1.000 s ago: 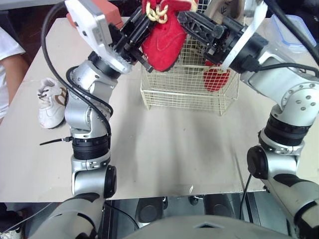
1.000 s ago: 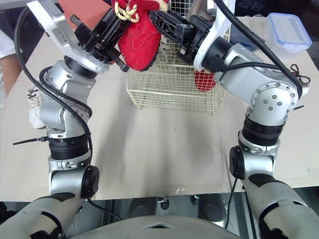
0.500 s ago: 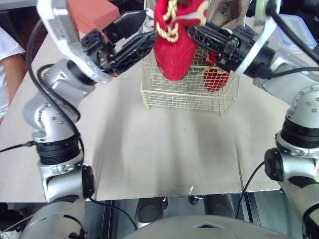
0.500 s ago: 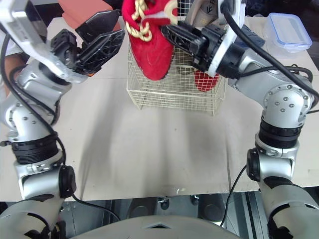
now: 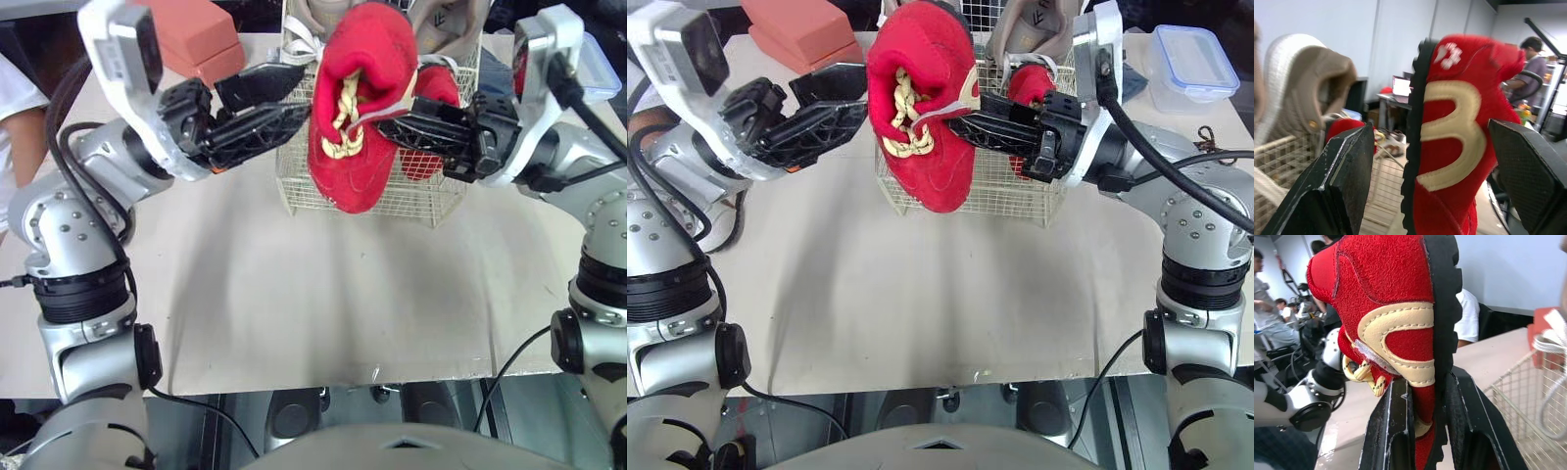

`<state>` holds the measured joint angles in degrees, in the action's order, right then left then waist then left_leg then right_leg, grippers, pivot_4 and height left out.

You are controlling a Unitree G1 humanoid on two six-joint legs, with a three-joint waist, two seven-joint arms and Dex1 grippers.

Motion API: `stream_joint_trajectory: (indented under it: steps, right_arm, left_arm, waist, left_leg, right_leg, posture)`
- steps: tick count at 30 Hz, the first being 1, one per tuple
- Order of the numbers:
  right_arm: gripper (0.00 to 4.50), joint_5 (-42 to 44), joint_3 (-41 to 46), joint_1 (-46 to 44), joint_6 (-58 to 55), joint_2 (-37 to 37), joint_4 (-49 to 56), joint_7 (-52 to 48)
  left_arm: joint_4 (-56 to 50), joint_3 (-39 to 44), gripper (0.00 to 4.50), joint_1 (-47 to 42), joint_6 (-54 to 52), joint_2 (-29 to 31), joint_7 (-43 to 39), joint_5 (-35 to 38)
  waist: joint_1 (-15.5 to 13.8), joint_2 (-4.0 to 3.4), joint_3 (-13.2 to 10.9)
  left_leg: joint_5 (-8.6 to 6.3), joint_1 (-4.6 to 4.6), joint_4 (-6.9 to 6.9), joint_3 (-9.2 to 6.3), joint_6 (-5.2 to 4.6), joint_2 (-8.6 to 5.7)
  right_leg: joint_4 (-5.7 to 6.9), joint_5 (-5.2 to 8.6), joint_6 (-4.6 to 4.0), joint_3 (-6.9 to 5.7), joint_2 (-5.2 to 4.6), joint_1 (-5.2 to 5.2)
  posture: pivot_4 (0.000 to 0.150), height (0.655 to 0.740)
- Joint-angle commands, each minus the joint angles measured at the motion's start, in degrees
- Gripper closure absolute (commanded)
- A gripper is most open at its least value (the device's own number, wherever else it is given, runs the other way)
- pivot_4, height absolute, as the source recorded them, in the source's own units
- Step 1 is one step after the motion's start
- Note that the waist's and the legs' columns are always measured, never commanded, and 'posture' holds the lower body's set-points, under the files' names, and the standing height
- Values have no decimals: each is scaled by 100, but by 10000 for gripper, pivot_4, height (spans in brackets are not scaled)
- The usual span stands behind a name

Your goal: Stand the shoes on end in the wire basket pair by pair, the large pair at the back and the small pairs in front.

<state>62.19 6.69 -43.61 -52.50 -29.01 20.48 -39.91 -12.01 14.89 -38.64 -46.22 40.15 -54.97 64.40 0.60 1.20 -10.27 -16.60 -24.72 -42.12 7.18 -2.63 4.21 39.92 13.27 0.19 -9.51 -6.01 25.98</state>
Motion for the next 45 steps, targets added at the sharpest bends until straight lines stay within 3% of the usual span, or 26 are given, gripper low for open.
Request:
stream_joint_trajectory:
  steps: [1,12,15,19,22,23,24,25,31,37,45]
  right_arm:
    - [43691,135,35,-108,124,14,247,-68]
    - [43691,425,-126,-135,-32,58,419,-51]
    - [43691,442,-124,-126,-57,45,427,-5]
    - [43691,421,-144,-115,-111,16,399,89]
    - [43691,403,-127,-133,-87,20,364,135]
    - [33946,420,-109,-148,-87,14,350,139]
    - [32242,447,-93,-156,-90,-4,348,115]
    - [24510,480,-73,-148,-99,-38,364,76]
    - [0,278,139,97,81,-271,405,139]
    - [0,45,528,487,363,-622,632,289]
    - [0,-1122,768,907,1171,-1341,921,163]
  left_arm:
    - [-48,-79,4941,-165,-79,31,-200,79]
    - [105,-461,4941,-344,-225,-168,-682,-10]
    - [124,-462,11764,-358,-265,-198,-762,15]
    - [145,-449,31491,-331,-261,-192,-861,-19]
    - [145,-424,39023,-309,-198,-198,-853,-78]
    - [160,-398,39596,-311,-174,-216,-829,-89]
    - [183,-371,39618,-319,-120,-240,-807,-124]
    - [231,-329,39665,-347,-60,-284,-753,-158]
    - [573,-115,39881,-695,446,-542,-534,-420]
    - [1197,-42,39881,-1152,1355,-733,-436,-1098]
    - [2656,-266,39881,-1638,2880,-986,-970,-2267]
  waist:
    - [0,0,0]
    - [-3,0,0]
    - [-3,0,0]
    - [-2,0,0]
    - [-3,0,0]
    - [-3,0,0]
    - [-8,0,0]
    - [-10,0,0]
    - [-26,0,0]
    - [-59,1,-1]
    - [-105,1,-1]
  left_leg:
    - [0,0,0,0,0,0]
    - [0,0,0,0,0,-1]
    - [0,0,0,0,0,-1]
    - [0,0,0,0,0,-1]
    - [0,1,0,0,0,-1]
    - [0,0,0,0,0,-1]
    - [0,0,0,0,0,-1]
    - [0,0,0,0,0,-1]
    - [0,-1,-1,-2,0,-2]
    - [0,-1,0,1,0,-4]
    - [0,1,-1,7,0,-7]
  right_leg:
    - [0,0,0,0,0,0]
    - [0,0,0,-1,0,0]
    - [0,0,0,-1,0,0]
    - [0,0,0,1,0,0]
    - [0,0,0,1,0,0]
    - [0,0,0,1,0,0]
    - [0,0,0,1,0,0]
    - [0,0,0,1,0,-1]
    - [-1,0,0,-1,0,-1]
    - [-3,0,0,-5,-1,-2]
    - [-4,0,1,-15,1,-1]
  posture:
    - [1500,6860]
    - [1500,6860]
    - [1500,6860]
    - [1500,6860]
    - [1500,6860]
    - [1500,6860]
    - [1500,6860]
    - [1500,6860]
    - [1500,6860]
    - [1500,6860]
    - [1500,6860]
